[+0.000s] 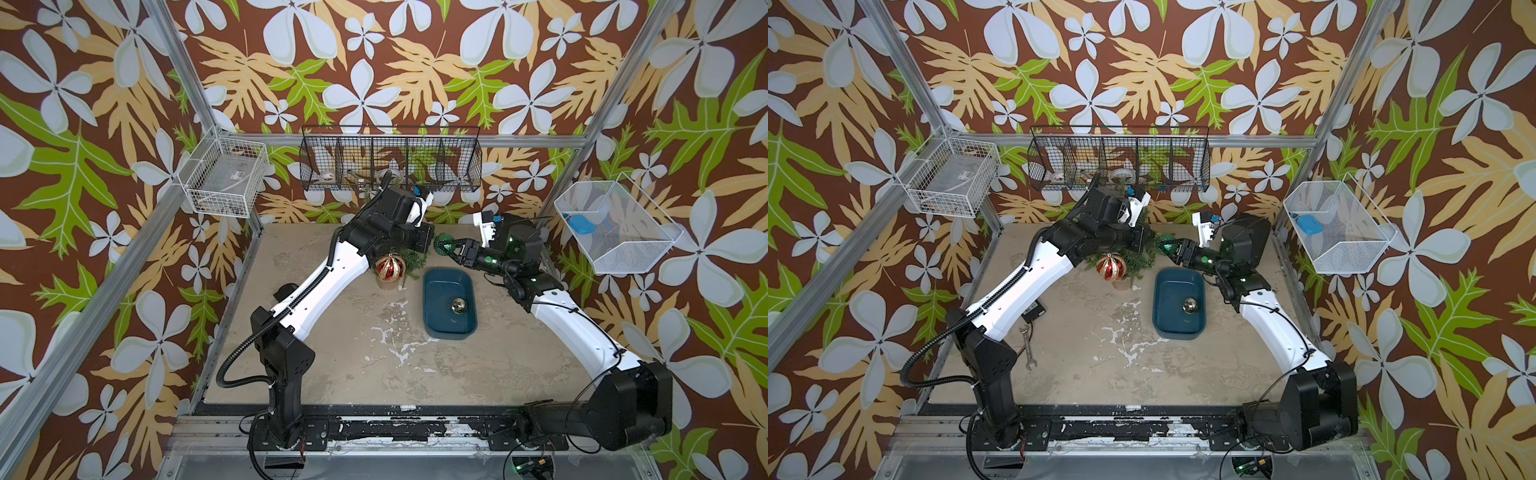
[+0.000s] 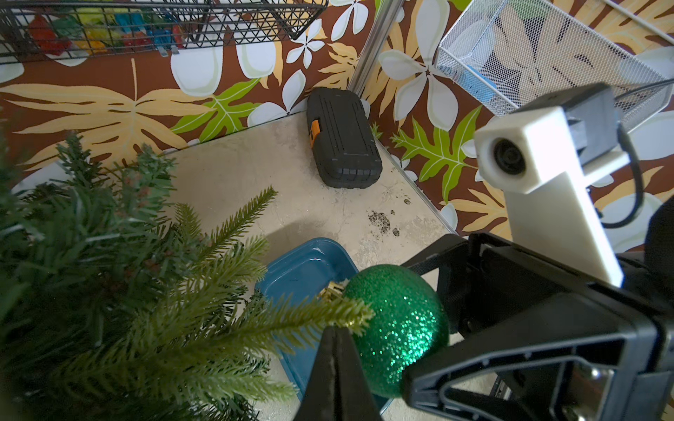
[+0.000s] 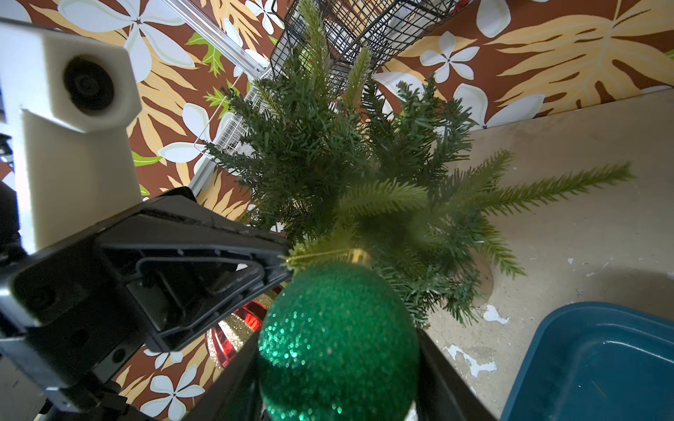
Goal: Decorate the small christmas tree with ornaments
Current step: Hang an ornament on the christmas tree.
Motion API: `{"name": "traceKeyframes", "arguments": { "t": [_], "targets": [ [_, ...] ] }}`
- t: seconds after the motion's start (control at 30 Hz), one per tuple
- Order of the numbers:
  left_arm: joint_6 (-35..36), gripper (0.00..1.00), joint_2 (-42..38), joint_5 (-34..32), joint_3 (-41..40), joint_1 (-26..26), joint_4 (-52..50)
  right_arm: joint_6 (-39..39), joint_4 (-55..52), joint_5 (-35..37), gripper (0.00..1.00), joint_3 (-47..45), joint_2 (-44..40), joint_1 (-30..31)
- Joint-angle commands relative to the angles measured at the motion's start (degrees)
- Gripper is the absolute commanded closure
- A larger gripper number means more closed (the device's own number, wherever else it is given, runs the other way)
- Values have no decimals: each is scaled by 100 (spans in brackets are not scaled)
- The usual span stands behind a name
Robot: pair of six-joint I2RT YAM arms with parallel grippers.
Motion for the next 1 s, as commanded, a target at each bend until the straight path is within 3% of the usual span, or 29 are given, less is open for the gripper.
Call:
{"name": "traceKeyframes", "arguments": {
  "t": [0.0,0.57,0.97],
  "targets": [
    [-20,100,22,-45,65,7,-25,3,187,-32,41,-39,25,7],
    [-14,100,52,-112,23,7,-69,24,183,-35,41,-94,73,7],
    [1,100,87,-107,38,8,-60,-20,89,39,33,-154,-41,7]
  ]
}}
